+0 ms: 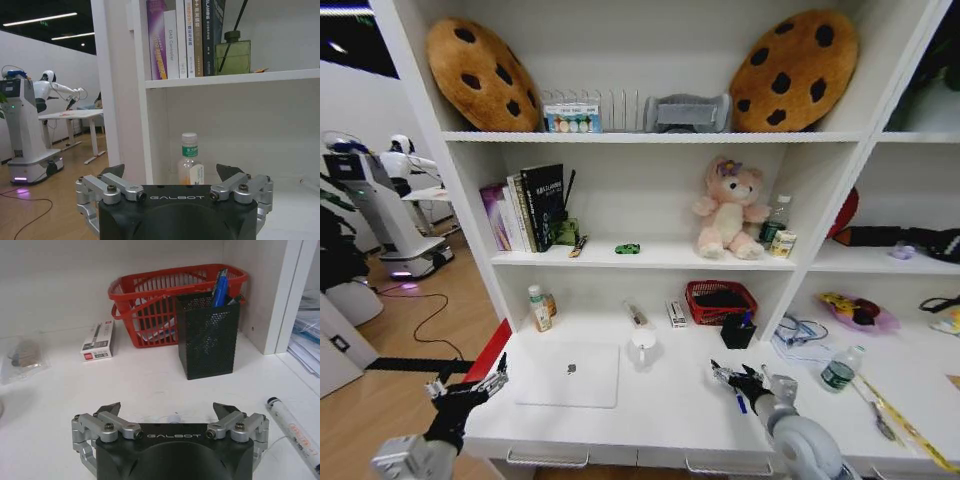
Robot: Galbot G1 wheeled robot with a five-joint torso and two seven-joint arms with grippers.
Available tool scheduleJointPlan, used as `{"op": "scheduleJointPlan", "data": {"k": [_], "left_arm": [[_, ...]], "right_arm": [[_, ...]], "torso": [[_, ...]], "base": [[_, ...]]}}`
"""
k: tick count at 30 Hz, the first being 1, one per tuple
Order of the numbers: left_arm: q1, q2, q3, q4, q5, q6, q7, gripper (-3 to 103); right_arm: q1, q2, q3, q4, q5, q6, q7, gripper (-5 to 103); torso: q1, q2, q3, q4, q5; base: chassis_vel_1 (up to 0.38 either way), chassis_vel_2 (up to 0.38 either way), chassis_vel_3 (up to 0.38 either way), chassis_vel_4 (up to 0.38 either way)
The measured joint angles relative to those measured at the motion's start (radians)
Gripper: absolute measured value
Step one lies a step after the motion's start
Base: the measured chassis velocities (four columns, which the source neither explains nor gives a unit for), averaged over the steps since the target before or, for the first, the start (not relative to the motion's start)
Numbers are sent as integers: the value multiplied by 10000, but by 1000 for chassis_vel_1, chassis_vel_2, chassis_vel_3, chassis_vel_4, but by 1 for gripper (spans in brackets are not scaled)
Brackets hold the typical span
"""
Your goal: Organize the objects on the table.
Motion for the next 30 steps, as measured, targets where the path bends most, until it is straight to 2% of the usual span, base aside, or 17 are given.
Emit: {"op": "scheduleJointPlan", "data": {"k": [5, 8, 11, 16, 18, 19, 22, 23, 26, 27, 29, 30], "left_arm": [[0, -1, 1, 0, 0, 0, 2, 100], [0, 0, 1, 0, 0, 0, 2, 100], [0, 0, 1, 0, 0, 0, 1, 100], [0, 0, 1, 0, 1, 0, 0, 100], [0, -1, 2, 0, 1, 0, 0, 100], [0, -1, 2, 0, 1, 0, 0, 100], [0, 0, 1, 0, 0, 0, 0, 100], [0, 0, 1, 0, 0, 0, 0, 100], [0, 0, 1, 0, 0, 1, 0, 100], [0, 0, 1, 0, 0, 1, 0, 100], [0, 0, 1, 0, 0, 0, 0, 100], [0, 0, 1, 0, 0, 0, 0, 100]], "right_arm": [[51, -78, -98, -245, -6, -40, -8, 103], [48, -64, -142, -327, -100, -24, -89, 97], [-7, -45, -167, -352, -148, -2, -184, 82], [-79, -24, -155, -373, -216, 57, -232, 71], [-116, -15, -135, -379, -283, 82, -285, 60], [-116, -15, -135, -379, -283, 82, -285, 60], [-152, -18, -116, -377, -347, 84, -344, 44], [-152, -18, -116, -377, -347, 84, -344, 44], [-193, -18, -109, -344, -369, 83, -390, 27], [-193, -18, -109, -344, -369, 83, -390, 27], [-219, -7, -105, -319, -383, 82, -409, 16], [-219, -7, -105, -319, -383, 82, -409, 16]], "torso": [[-1, 1, 0, -2, 0], [-3, 1, -2, 0, 0], [-4, 2, -2, 0, 0], [-3, 2, -2, 1, -2], [-4, 3, -2, 0, -2], [-4, 3, -2, 0, -2], [-3, 2, -2, 1, -1], [-3, 2, -2, 1, -1], [-3, 2, -2, 1, 1], [-3, 2, -2, 1, 1], [-3, 2, -2, 1, 1], [-3, 2, -2, 1, 1]], "base": [[0, 0, 0, 0], [0, 0, 0, 0], [0, 0, 0, 0], [0, 0, 0, 0], [0, 0, 0, 0], [0, 0, 0, 0], [0, 0, 0, 0], [0, 0, 0, 0], [0, 0, 0, 0], [0, 0, 0, 0], [0, 0, 0, 0], [0, 0, 0, 0]]}}
